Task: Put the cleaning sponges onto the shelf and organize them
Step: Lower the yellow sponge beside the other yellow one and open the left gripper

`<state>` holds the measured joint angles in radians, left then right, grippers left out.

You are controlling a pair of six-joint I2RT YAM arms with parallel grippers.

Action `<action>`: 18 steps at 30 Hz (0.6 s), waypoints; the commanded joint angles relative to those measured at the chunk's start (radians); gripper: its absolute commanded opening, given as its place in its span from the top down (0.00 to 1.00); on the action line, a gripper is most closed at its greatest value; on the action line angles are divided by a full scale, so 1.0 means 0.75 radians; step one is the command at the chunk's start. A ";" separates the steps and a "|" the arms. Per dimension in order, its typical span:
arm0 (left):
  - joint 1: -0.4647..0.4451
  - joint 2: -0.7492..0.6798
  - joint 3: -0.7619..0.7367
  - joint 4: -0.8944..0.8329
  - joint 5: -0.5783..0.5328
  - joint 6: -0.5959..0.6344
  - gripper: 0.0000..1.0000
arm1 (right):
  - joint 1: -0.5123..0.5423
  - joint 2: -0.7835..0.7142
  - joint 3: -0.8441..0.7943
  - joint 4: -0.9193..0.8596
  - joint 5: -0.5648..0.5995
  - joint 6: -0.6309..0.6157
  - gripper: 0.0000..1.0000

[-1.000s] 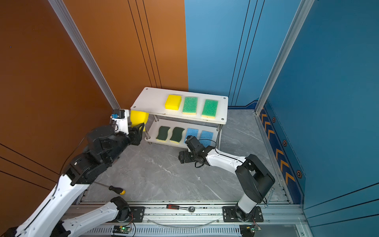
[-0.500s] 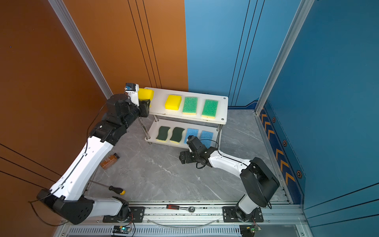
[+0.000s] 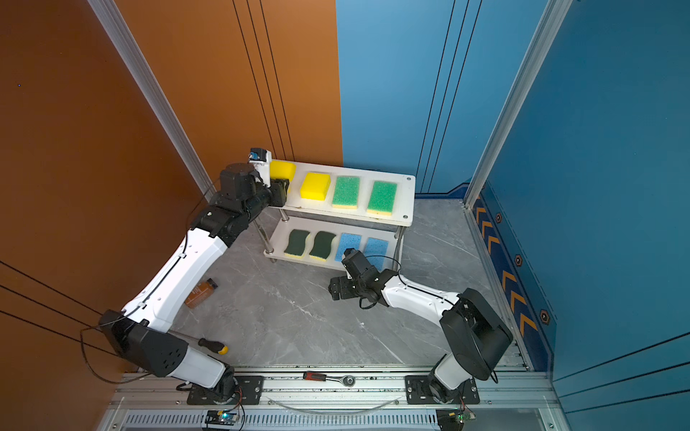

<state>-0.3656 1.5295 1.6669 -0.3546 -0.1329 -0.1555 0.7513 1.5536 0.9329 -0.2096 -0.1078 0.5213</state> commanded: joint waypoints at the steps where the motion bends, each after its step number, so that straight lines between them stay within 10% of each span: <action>1: 0.013 0.005 0.020 0.015 -0.013 -0.034 0.50 | -0.012 -0.043 -0.023 -0.020 0.031 -0.008 0.06; 18: -0.023 -0.017 0.001 -0.024 -0.101 -0.055 0.48 | -0.024 -0.038 -0.030 -0.011 0.023 -0.010 0.06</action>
<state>-0.3744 1.5318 1.6669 -0.3595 -0.1822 -0.1894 0.7391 1.5532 0.9234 -0.2096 -0.1078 0.5213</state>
